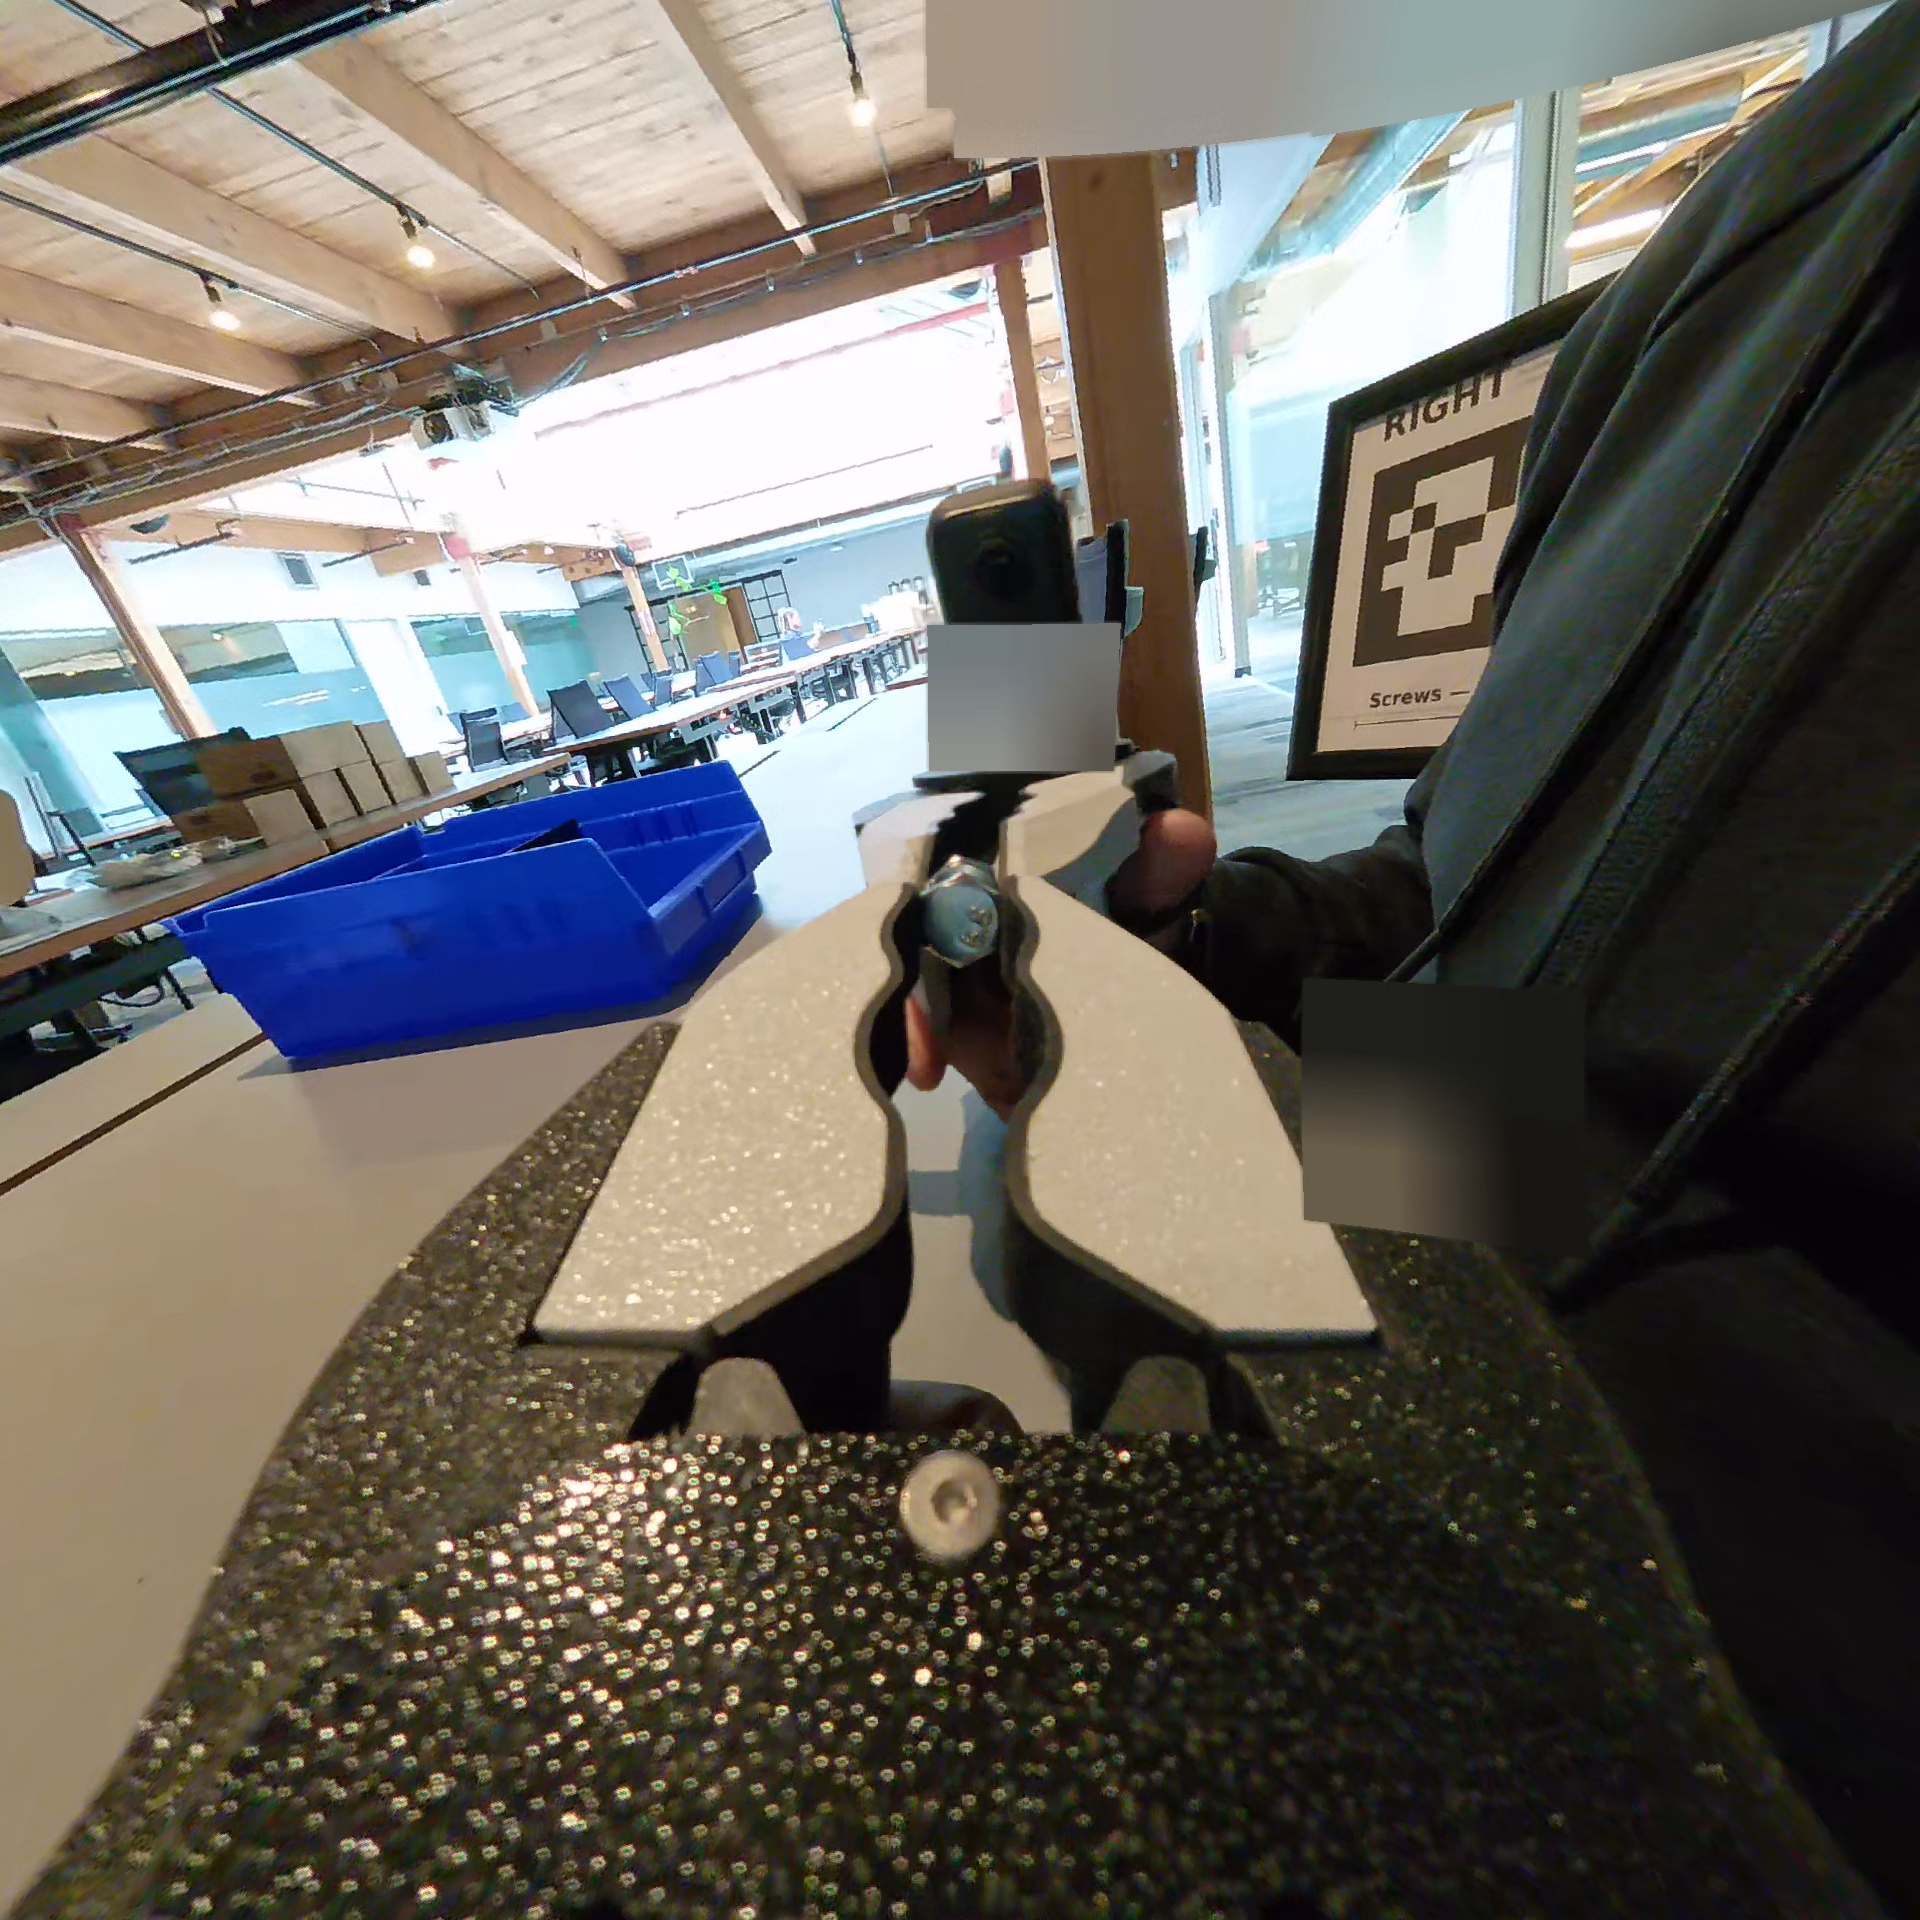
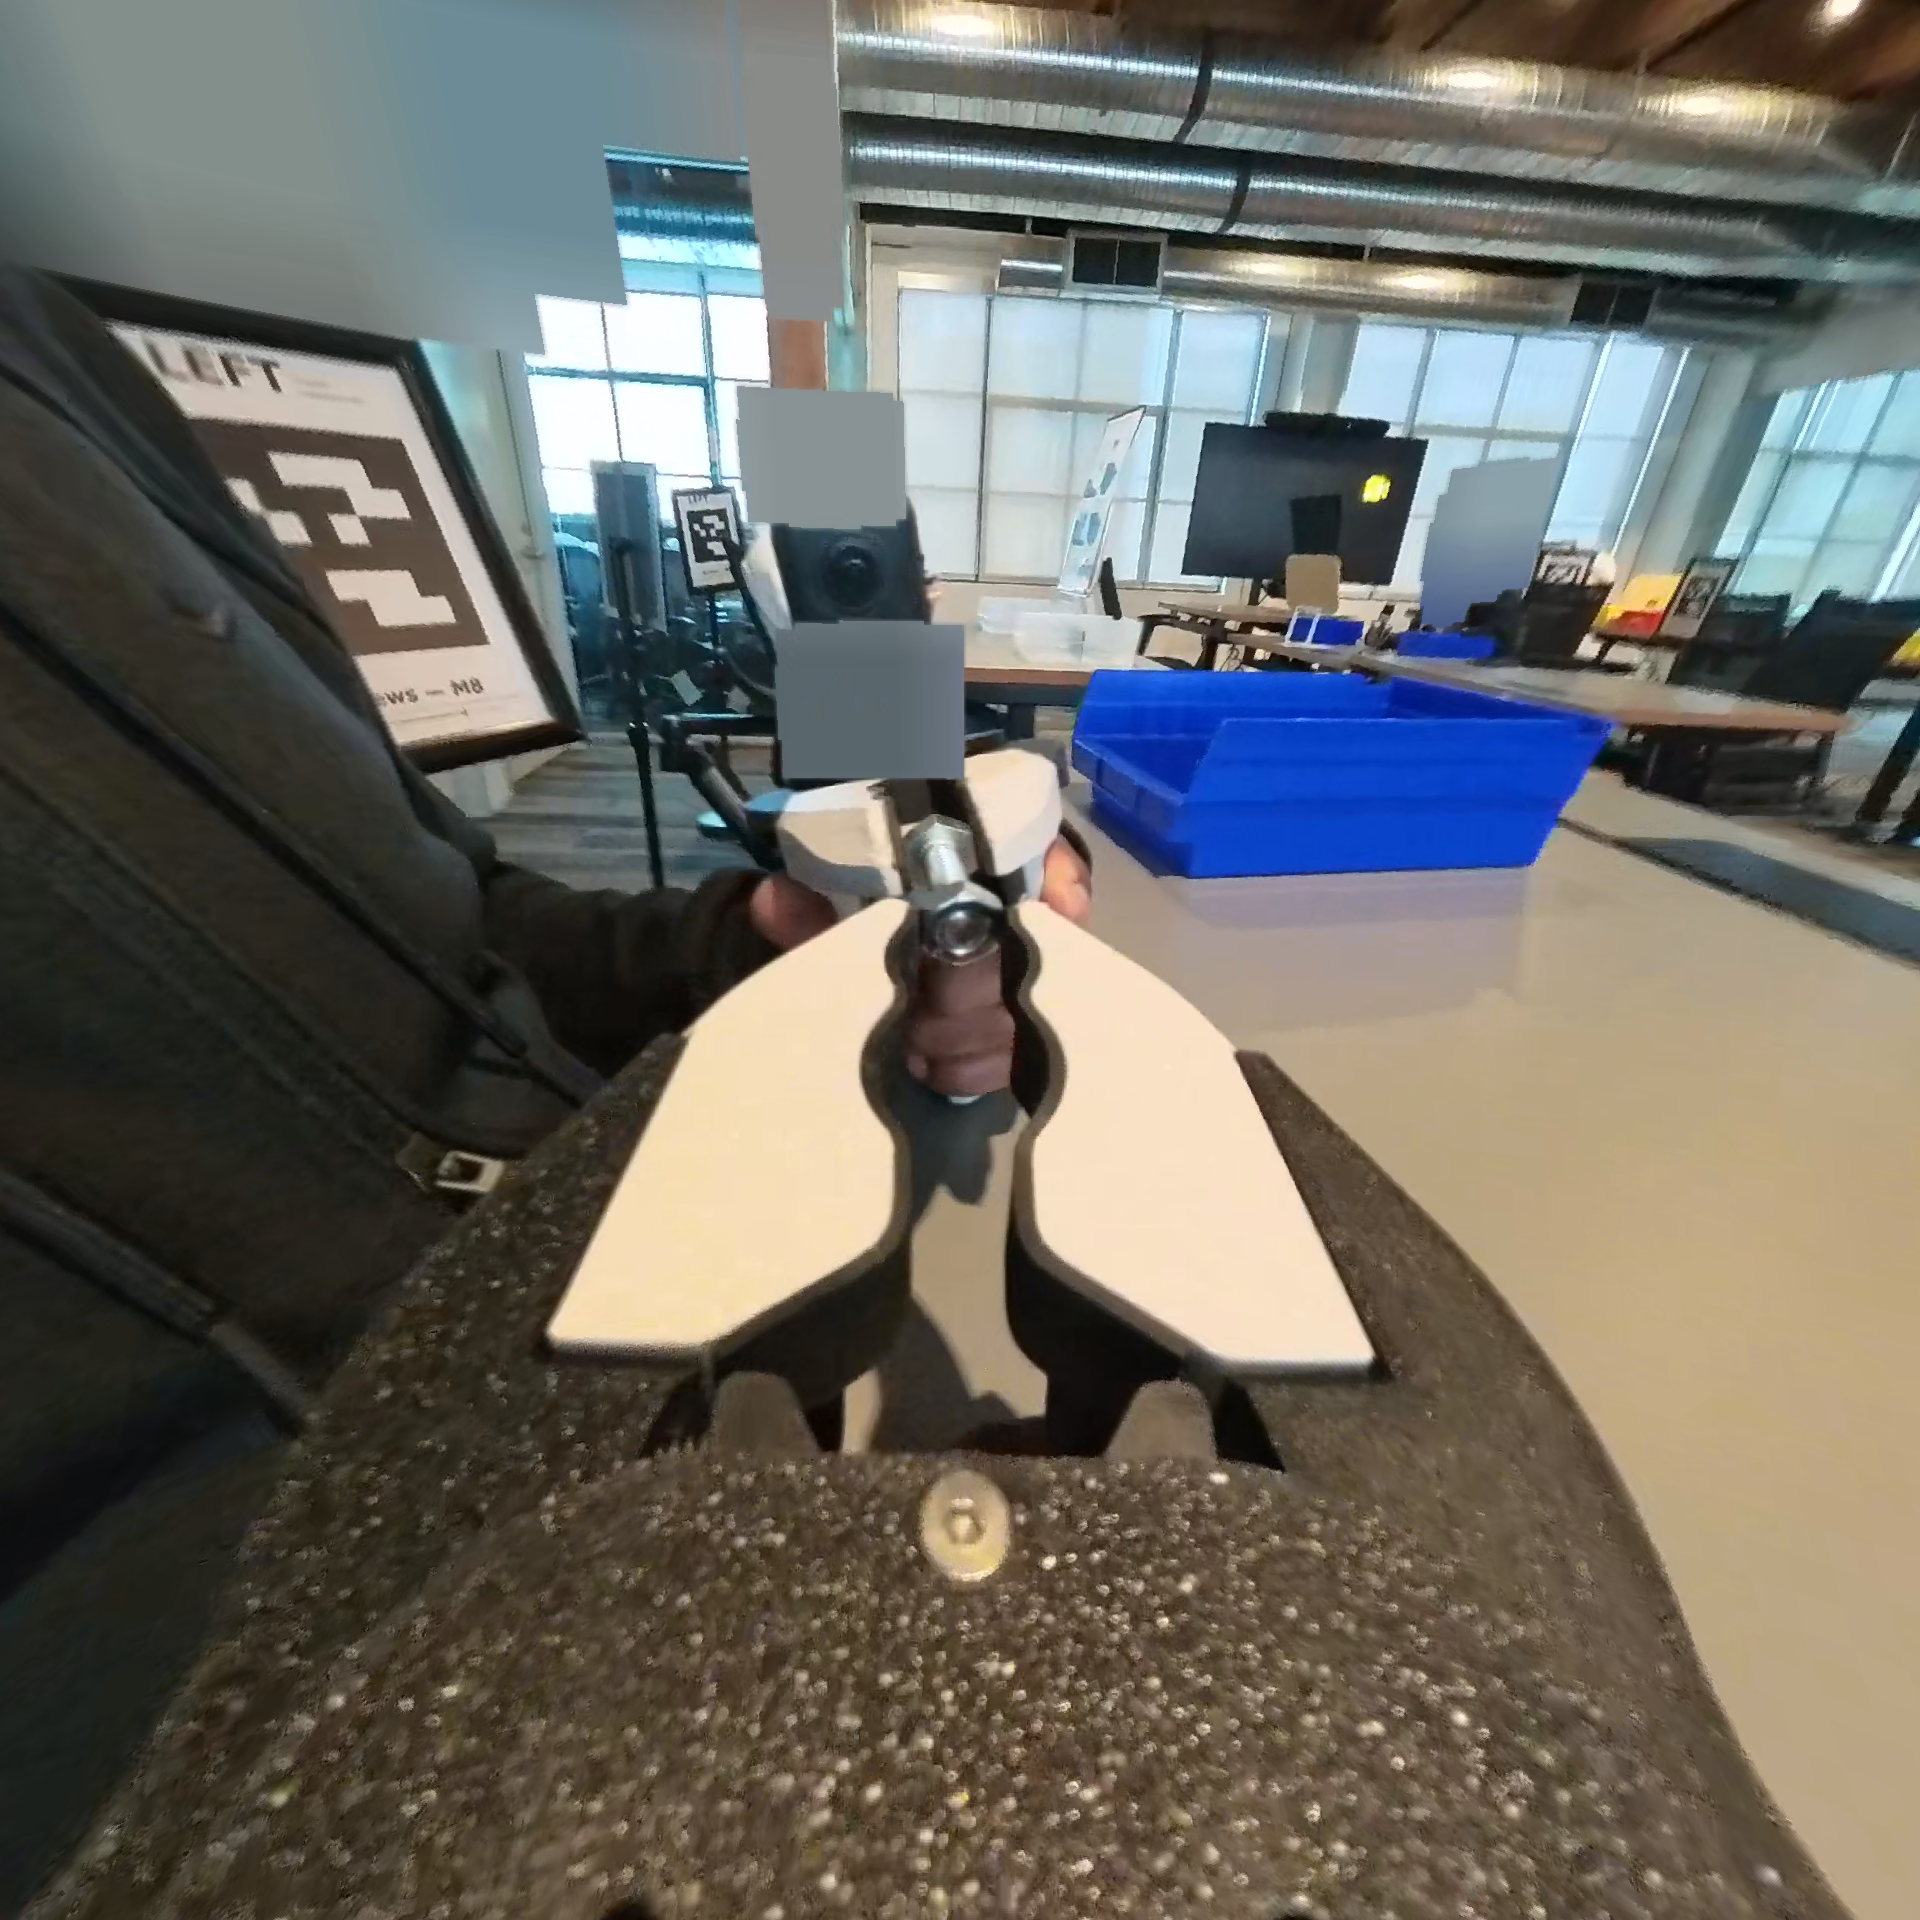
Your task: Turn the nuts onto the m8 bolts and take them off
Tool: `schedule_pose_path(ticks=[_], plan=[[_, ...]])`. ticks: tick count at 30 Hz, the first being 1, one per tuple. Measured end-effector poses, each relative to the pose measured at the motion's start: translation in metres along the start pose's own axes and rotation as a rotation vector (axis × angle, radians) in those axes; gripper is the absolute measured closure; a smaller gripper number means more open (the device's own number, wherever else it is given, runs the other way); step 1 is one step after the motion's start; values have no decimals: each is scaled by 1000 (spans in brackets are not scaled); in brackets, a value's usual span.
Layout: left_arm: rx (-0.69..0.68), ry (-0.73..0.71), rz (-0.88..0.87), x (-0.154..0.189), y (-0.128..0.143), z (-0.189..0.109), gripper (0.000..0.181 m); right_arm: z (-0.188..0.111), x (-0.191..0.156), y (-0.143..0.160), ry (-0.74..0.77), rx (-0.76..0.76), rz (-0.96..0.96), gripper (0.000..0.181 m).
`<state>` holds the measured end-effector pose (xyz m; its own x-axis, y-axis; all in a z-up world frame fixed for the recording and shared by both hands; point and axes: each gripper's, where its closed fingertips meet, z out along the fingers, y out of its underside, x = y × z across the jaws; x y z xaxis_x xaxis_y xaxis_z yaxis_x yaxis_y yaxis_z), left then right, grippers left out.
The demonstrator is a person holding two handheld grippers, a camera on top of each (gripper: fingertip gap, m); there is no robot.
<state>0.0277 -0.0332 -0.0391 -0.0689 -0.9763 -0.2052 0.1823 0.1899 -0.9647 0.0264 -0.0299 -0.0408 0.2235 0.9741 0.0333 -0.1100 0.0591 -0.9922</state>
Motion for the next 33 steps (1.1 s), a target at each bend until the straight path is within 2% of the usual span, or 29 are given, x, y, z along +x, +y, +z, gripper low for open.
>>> schedule_pose_path(ticks=[3,7,9,11,14,20,23,25,26,29,33], plan=[[6,40,-81,2,-1,-1,167,0,-2,0,51,-5,-218,167],[-12,123,-281,5,-1,-2,167,0,-5,0,179,-21,-716,167],[0,119,-299,4,-2,-2,167,0,-5,0,234,-40,-892,167],[57,108,-278,2,-8,-6,167,1,-5,0,233,-39,-873,151],[132,69,-256,-6,-16,-11,168,1,-5,-1,168,-15,-619,139],[85,19,-123,-5,-10,-7,167,4,2,-7,90,38,-115,145],[62,15,-81,-3,-8,-5,167,5,1,-5,51,36,-7,150],[58,18,-78,-2,-7,-5,167,5,0,-5,42,33,10,160],[56,19,-80,-2,-7,-4,167,5,-1,-4,44,31,-8,167],[47,45,-136,-1,-6,-5,167,5,-1,-2,98,9,-205,167],[28,116,-281,3,-5,-4,167,3,-3,-1,250,-34,-815,167]])
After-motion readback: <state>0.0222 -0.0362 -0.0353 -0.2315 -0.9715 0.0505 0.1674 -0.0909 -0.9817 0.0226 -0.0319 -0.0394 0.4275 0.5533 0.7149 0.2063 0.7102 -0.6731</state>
